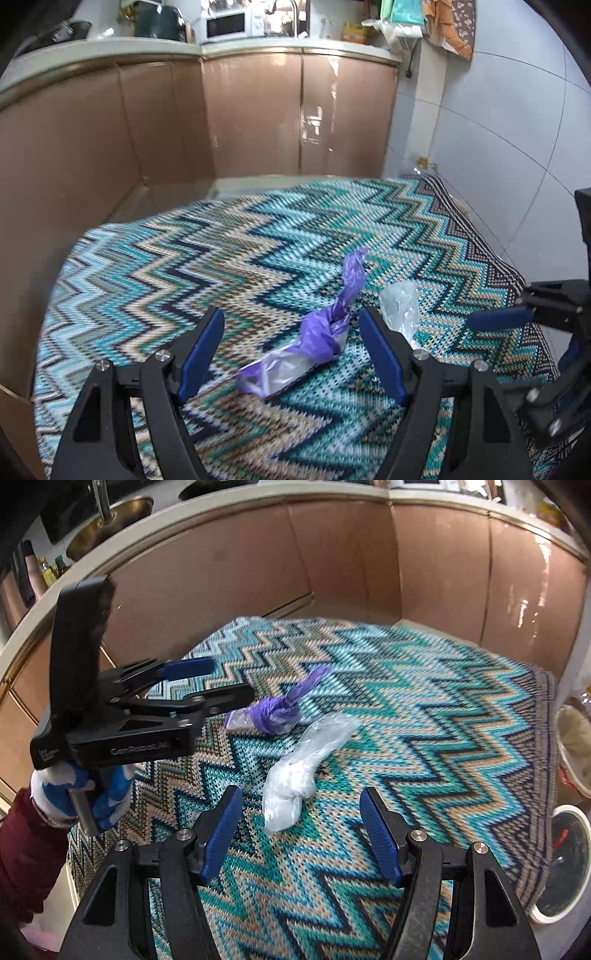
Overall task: Collect trash
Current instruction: 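Grasp the purple bag with the left gripper while the right grasps the clear bag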
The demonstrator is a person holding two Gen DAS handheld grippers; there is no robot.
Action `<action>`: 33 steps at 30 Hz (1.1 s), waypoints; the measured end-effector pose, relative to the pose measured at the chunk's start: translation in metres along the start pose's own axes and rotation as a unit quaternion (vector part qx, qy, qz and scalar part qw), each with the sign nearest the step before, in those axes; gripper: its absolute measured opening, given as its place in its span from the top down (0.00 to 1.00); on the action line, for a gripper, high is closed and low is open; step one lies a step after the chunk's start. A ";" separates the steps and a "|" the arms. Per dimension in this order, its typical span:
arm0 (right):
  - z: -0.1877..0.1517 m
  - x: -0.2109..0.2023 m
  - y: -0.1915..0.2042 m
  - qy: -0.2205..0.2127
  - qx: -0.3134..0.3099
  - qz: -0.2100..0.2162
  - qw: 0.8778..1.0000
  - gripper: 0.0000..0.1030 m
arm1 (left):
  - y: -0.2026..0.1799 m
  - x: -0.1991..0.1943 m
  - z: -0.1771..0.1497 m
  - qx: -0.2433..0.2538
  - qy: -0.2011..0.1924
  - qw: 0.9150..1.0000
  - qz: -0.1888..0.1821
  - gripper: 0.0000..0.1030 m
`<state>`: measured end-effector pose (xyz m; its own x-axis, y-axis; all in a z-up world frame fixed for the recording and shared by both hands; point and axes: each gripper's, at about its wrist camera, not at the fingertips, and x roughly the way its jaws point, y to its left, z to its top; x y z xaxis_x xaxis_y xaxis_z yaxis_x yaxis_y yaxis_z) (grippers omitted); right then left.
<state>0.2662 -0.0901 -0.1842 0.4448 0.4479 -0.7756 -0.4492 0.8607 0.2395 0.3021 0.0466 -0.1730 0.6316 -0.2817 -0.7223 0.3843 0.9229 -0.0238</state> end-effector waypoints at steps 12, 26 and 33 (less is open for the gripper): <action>0.002 0.037 -0.001 0.027 -0.013 0.033 0.999 0.70 | -0.003 0.039 -0.008 0.005 0.049 0.998 -0.049 0.72; -0.020 -0.026 0.007 -0.015 -0.022 0.014 1.000 0.80 | -0.033 -0.016 -0.008 0.022 -0.003 1.000 -0.003 0.74; -0.037 -0.068 0.020 -0.043 -0.024 0.005 0.999 0.80 | -0.051 -0.071 -0.012 0.033 -0.047 0.998 0.018 0.74</action>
<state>0.1985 -0.1124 -0.1487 0.5034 0.4781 -0.7198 -0.4898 0.8441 0.2182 0.2298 0.0228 -0.1290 0.7043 -0.2756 -0.6542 0.4024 0.9142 0.0481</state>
